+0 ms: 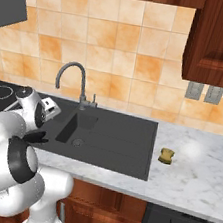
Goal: Pick the pan and sponge and place them into the sink. Then turn on the water.
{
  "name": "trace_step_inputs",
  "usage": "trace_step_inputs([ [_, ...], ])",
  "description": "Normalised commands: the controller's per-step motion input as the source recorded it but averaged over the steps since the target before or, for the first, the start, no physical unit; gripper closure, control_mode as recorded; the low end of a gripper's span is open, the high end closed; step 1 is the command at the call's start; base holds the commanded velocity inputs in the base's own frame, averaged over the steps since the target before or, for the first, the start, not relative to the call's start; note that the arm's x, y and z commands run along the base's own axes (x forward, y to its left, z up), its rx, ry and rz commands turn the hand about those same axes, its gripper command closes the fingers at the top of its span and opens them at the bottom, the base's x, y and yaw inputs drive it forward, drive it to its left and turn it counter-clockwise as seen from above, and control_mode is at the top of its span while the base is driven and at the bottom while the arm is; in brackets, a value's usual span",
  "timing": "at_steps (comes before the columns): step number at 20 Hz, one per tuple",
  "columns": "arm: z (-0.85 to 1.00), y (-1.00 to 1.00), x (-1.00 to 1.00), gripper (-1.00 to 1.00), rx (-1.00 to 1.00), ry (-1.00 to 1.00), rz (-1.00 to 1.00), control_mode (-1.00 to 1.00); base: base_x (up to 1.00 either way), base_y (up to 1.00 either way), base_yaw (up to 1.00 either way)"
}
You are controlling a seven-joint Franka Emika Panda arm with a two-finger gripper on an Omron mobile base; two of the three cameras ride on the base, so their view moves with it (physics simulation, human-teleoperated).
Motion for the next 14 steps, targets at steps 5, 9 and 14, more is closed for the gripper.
trace_step_inputs([
  [5, 0.00, -0.45, 0.00, -1.00, 0.00, 0.00, -0.06, -1.00, 0.00, 0.00, 0.00],
  [9, 0.00, -0.50, 0.00, -1.00, 0.00, 0.00, -0.08, -1.00, 0.00, 0.00, 0.00],
  [14, 0.00, -0.52, 0.01, -1.00, 0.00, 0.00, -0.10, -1.00, 0.00, 0.00, 0.00],
])
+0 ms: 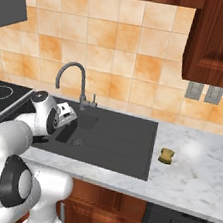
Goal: Pick the pan and sponge and place them into the sink. Then turn on the water.
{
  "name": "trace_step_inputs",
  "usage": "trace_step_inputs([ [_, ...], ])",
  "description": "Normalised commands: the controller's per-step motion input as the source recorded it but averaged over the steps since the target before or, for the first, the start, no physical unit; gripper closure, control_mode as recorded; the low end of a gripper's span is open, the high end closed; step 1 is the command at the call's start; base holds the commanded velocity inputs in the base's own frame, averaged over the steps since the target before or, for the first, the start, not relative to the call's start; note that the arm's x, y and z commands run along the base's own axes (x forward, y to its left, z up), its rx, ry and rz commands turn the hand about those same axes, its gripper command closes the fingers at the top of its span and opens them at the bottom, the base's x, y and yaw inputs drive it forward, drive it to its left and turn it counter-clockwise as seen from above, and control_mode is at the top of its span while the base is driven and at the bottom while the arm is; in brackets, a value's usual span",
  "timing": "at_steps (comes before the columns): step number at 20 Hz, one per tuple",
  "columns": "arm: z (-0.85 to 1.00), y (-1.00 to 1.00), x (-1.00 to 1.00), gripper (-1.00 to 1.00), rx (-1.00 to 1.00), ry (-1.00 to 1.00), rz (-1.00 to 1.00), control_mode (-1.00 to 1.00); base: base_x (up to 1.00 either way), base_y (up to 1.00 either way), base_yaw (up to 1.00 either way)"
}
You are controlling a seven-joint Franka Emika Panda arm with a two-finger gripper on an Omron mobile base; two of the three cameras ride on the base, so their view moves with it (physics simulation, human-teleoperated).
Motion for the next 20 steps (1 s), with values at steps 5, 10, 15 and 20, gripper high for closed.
trace_step_inputs([
  [5, 0.01, -0.53, 0.01, -1.00, 0.00, 0.00, -0.10, -1.00, 0.00, 0.00, 0.00],
  [10, 0.02, -0.56, 0.03, -1.00, 0.00, 0.00, -0.11, -1.00, 0.00, 0.00, 0.00],
  [15, 0.01, -0.59, 0.08, -1.00, 0.00, 0.00, -0.13, -1.00, 0.00, 0.00, 0.00],
  [20, 0.00, -0.59, 0.09, -1.00, 0.00, 0.00, -0.13, -1.00, 0.00, 0.00, 0.00],
])
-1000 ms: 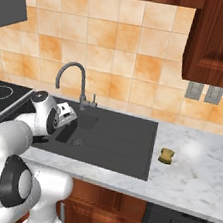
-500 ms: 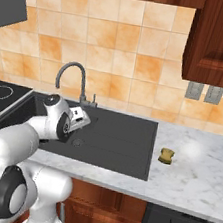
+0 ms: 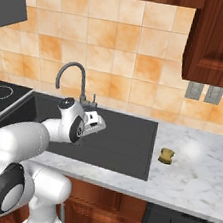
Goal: Pick the pan and sponge and place them into the sink. Then turn on the water.
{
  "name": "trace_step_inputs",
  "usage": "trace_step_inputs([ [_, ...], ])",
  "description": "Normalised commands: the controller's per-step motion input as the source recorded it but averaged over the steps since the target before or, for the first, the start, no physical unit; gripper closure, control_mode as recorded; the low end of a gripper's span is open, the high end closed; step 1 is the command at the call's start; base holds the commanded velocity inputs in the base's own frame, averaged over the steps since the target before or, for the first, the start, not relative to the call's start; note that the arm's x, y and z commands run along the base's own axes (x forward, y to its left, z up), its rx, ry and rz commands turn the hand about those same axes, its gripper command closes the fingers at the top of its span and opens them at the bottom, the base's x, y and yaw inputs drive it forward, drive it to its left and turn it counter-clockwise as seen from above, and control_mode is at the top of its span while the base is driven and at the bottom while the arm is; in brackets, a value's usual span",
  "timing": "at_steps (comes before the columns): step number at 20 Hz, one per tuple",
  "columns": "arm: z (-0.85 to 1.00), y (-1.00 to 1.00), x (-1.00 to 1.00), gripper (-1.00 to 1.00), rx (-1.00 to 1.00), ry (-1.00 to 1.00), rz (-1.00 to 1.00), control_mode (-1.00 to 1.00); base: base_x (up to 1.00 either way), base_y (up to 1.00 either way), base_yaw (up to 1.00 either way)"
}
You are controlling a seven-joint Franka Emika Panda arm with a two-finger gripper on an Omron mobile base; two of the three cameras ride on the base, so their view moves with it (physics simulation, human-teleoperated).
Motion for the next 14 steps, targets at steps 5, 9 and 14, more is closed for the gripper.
trace_step_inputs([
  [5, 0.00, -0.58, 0.15, -1.00, 0.00, 0.00, -0.14, -1.00, 0.00, 0.00, 0.00],
  [9, 0.01, -0.60, 0.17, -1.00, 0.01, 0.00, -0.14, -1.00, 0.00, 0.00, 0.00],
  [14, 0.00, -0.65, 0.19, -1.00, 0.03, 0.00, -0.12, -1.00, 0.00, 0.00, 0.00],
])
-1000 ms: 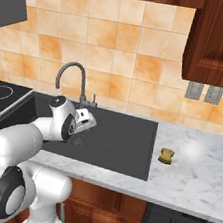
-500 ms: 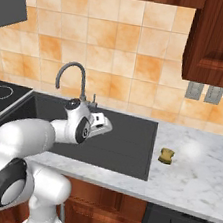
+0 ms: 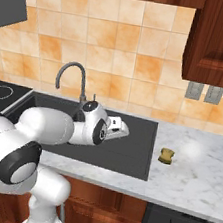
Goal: Pick the pan and sponge and place them into the sink. Then turn on the water.
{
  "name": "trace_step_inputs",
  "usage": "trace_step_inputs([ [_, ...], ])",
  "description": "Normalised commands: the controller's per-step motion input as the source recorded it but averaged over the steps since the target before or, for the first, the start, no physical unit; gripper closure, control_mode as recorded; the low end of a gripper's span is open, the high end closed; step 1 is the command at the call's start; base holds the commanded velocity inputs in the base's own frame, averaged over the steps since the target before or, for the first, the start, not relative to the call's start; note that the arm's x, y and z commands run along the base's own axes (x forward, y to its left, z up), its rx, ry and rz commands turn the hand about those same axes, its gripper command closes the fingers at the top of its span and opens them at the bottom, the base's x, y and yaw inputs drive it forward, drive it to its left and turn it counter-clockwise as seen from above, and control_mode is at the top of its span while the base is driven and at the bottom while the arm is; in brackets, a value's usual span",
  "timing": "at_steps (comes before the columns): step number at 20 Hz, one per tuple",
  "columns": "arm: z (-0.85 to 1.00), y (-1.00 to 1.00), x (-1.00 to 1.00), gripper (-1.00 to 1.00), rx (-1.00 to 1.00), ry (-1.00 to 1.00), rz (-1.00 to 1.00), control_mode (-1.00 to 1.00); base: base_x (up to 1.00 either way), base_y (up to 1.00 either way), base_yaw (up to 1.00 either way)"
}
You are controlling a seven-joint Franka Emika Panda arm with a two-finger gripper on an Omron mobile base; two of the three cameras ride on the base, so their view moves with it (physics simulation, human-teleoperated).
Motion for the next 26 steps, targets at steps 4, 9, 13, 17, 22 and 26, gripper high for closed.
trace_step_inputs([
  [4, 0.02, -0.67, 0.23, -1.00, 0.05, 0.00, -0.11, -1.00, 0.00, 0.00, 0.00],
  [9, 0.10, -0.64, 0.16, -1.00, 0.10, 0.00, -0.10, -1.00, 0.00, 0.00, 0.00],
  [13, 0.06, -0.58, 0.11, -1.00, 0.10, 0.00, -0.09, -1.00, 0.00, 0.00, 0.00],
  [17, 0.00, -0.50, 0.10, -1.00, 0.08, 0.00, -0.06, -1.00, 0.00, 0.00, 0.00],
  [22, 0.00, -0.43, 0.11, -1.00, 0.04, 0.00, -0.04, -1.00, 0.00, 0.00, 0.00],
  [26, 0.00, -0.38, 0.16, -1.00, 0.00, 0.00, -0.02, -1.00, 0.00, 0.00, 0.00],
])
